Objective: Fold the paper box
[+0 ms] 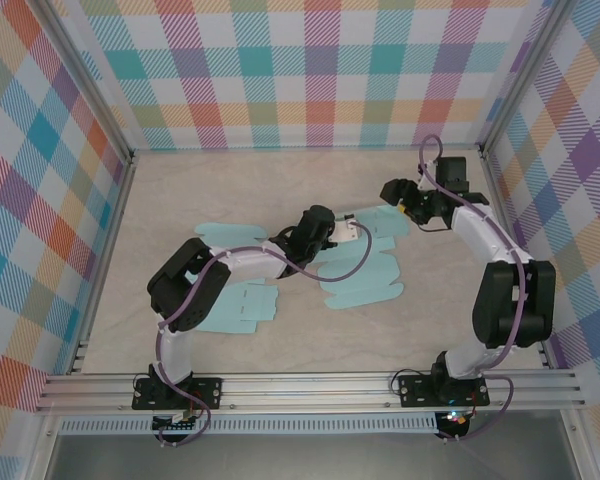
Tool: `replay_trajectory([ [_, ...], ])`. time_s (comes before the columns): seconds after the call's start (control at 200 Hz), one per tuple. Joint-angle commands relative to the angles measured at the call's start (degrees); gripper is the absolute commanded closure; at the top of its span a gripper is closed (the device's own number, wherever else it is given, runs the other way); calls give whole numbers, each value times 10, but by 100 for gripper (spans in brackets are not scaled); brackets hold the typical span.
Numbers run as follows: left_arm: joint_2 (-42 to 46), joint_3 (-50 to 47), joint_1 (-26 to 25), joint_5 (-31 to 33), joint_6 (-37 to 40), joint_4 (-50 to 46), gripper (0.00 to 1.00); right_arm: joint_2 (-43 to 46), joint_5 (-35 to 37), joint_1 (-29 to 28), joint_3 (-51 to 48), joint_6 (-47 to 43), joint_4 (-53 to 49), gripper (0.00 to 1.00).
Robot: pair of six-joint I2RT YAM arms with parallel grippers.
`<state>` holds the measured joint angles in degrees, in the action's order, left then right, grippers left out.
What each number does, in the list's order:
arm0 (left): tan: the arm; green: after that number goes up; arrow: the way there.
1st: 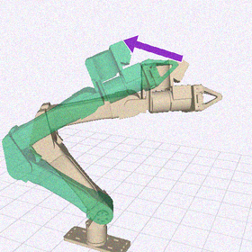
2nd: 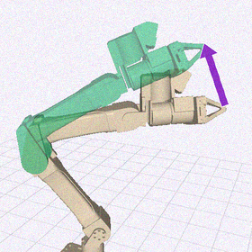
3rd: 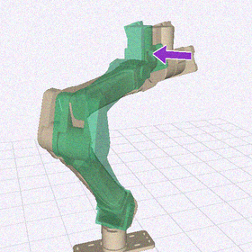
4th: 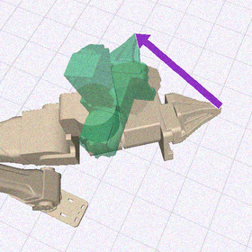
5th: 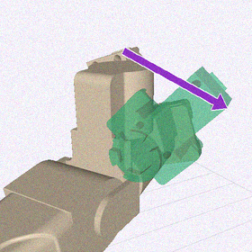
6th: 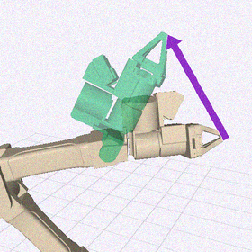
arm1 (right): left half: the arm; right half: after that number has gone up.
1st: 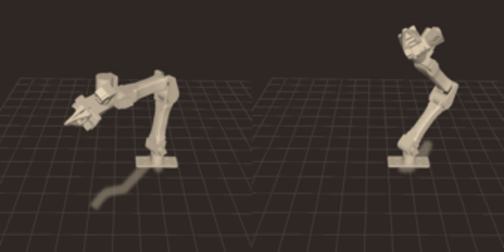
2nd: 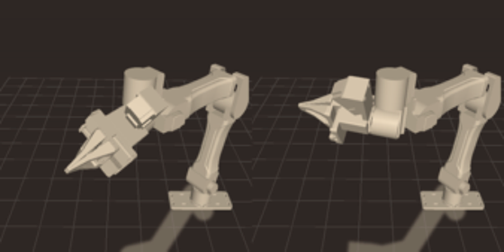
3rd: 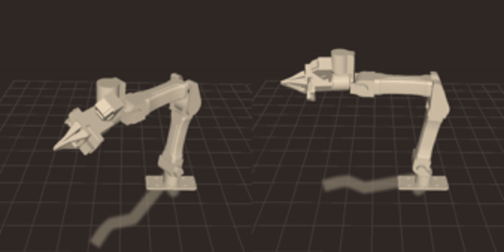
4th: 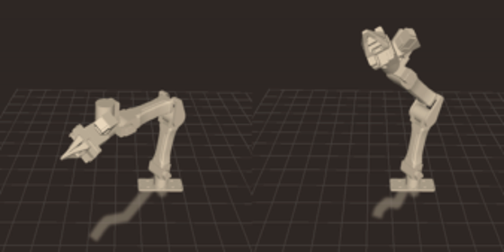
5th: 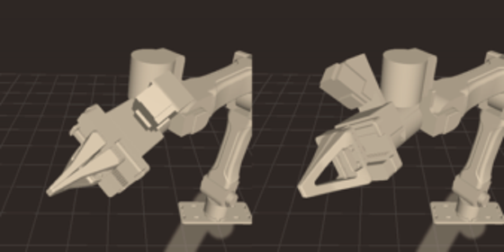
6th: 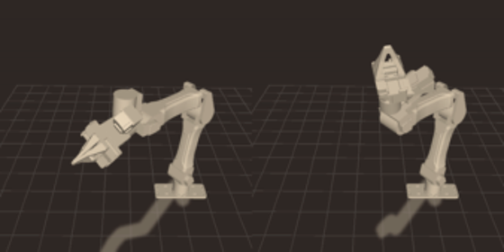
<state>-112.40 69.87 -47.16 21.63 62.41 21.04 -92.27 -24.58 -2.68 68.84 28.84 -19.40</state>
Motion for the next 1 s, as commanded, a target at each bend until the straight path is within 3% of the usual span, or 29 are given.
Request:
replay_trajectory([
  [0.0, -2, -9, -10, 19, 27, 46, 96, -25, -2, -8, 27, -19, -11, 27],
  [0.27, -29, -1, -12, 45, 54, 74, 96, -51, -10, -34, 19, 10, 2, 23],
  [0.54, -42, 0, -18, 44, 70, 91, 96, -79, -43, -51, 26, 24, 26, 36],
  [0.74, -48, 1, -21, 53, 78, 118, 96, -84, -44, -61, 22, 40, 33, 36],
  [0.92, -49, -5, -22, 58, 86, 137, 96, -82, -53, -61, 16, 49, 45, 51],
  [0.995, -47, -11, -22, 61, 91, 144, 96, -75, -42, -61, 13, 43, 40, 63],
])
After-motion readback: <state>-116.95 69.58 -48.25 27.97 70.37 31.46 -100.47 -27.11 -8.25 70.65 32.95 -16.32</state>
